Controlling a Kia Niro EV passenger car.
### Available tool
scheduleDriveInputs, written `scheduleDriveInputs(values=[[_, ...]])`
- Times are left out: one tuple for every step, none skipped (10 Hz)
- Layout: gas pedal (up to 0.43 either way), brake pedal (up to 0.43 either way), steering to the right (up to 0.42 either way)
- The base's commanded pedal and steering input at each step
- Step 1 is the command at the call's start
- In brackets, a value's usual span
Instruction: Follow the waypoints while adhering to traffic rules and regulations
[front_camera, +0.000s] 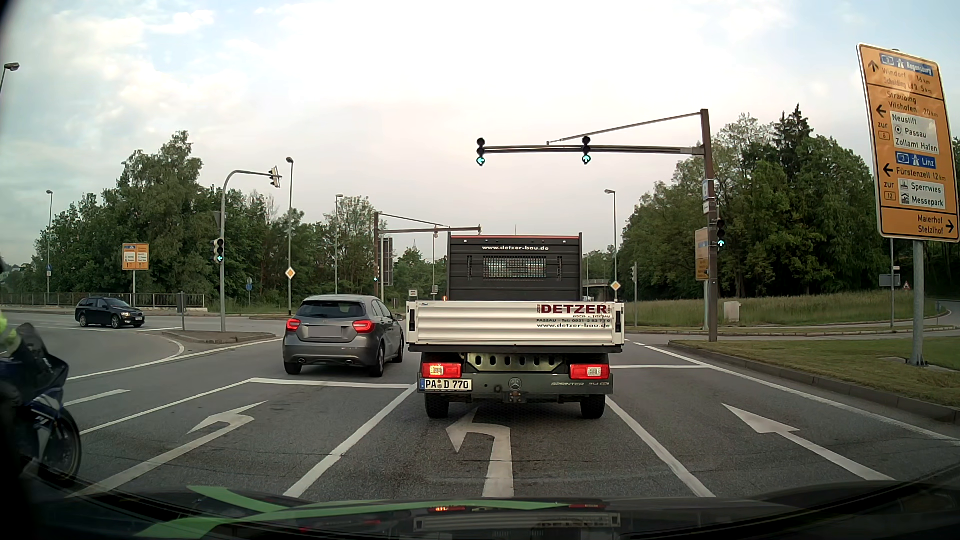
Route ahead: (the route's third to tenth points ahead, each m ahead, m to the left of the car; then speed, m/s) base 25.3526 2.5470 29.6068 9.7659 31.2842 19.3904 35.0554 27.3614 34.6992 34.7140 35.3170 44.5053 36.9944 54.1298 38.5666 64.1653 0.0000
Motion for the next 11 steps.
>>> scheduleDriveInputs(values=[[0.0,0.171,-0.005],[0.0,0.0,-0.005],[0.0,0.0,-0.004],[0.0,0.0,-0.004],[0.0,0.0,-0.004],[0.0,0.0,-0.004],[0.0,0.0,-0.004],[0.0,0.0,-0.004],[0.0,0.0,-0.004],[0.098,0.0,-0.004],[0.098,0.0,-0.004]])
